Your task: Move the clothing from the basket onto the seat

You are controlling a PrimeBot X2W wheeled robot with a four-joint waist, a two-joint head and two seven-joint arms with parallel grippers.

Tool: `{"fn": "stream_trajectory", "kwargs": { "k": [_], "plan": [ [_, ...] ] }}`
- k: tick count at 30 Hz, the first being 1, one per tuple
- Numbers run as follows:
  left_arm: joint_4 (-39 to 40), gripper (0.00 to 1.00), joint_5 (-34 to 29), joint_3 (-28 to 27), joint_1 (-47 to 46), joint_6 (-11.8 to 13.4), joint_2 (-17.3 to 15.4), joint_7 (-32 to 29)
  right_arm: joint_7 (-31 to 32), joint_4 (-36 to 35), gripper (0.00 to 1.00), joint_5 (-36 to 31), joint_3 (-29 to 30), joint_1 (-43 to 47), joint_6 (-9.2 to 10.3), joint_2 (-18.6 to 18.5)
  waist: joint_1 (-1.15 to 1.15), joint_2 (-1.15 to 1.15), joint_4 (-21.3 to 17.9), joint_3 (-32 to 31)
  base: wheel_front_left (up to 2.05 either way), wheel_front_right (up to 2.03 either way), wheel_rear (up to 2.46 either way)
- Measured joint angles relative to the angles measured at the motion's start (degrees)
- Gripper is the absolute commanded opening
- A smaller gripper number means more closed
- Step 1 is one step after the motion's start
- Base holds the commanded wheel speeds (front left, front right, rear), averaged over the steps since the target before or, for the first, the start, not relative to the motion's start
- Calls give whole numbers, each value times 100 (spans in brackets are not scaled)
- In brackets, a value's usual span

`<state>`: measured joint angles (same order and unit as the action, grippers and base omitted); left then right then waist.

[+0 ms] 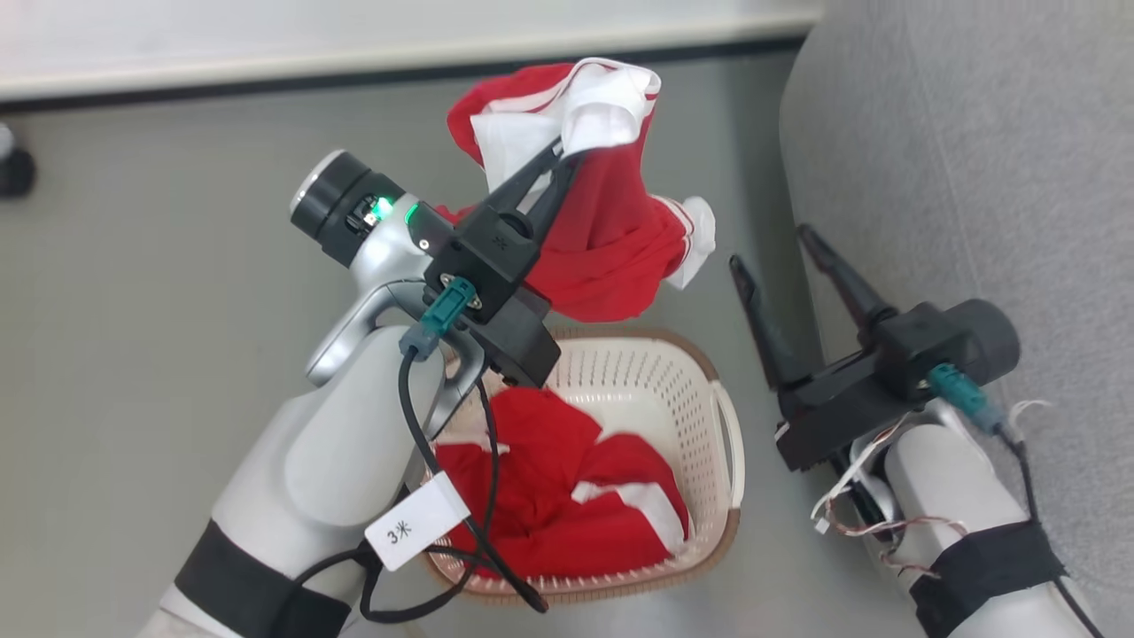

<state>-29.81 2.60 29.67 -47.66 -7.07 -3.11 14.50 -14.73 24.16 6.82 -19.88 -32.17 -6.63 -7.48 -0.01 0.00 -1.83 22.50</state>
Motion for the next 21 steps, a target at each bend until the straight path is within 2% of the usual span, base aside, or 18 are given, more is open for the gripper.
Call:
{"fn": "stream_trajectory", "kwargs": {
  "k": [13, 17, 21],
  "plan": [
    [77, 0, 188, 204, 230, -8, 30, -1, 1, 604, 100, 14, -1025, -186, -45, 30, 0, 0, 86, -917, 0, 0, 0],
    [129, 0, 342, 339, 427, -45, 47, -12, 0, 736, 100, 360, -1766, -265, -45, 11, 0, 0, 138, -1294, 0, 0, 0],
    [223, 0, 417, 487, 666, -47, 52, -63, 1, 855, 100, 595, -2052, -254, -46, -97, 0, 0, 198, -1594, 0, 0, 0]
  ]
}}
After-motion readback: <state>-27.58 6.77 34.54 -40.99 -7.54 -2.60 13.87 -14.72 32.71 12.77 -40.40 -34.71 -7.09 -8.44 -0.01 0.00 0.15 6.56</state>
